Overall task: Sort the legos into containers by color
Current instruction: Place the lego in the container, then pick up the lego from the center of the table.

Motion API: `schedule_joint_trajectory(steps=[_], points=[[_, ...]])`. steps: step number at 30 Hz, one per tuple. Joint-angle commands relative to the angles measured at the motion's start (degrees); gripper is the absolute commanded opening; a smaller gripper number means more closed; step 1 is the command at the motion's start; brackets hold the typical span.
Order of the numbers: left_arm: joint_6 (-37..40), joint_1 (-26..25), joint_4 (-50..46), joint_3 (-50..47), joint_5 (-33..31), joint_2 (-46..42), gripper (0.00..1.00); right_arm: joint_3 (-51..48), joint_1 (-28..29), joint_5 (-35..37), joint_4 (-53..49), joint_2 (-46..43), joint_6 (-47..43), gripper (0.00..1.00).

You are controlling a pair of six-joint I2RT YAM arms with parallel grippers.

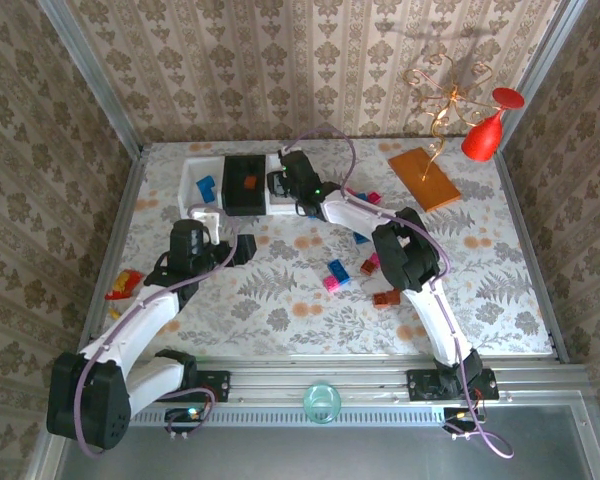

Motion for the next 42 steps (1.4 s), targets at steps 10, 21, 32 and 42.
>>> schedule_joint_trajectory(steps=[10,21,32,42], points=[[-1.7,-1.4,2.7,1.2,6.3,-1.2,0.96,-29.8,-0.4,-4.3,-2.0,-28.9,-5.0,0.72],[-2.4,-12.6,2.4,6.5,2.1,6.8,0.94,-62.9,3.6,-2.1,-13.6,-54.4,-4.6,0.74],[2.4,-16.3,8.1,0.1,-3.2,5.5,0.94,-54.8,4.9,0.7,-14.7,-40.2,-6.6,0.82],[2.0,-16.3,7.5,-1.1,-5.8,3.1,0.94,-49.6,2.8,1.9,-20.7,-32.5,-8.5,0.70]])
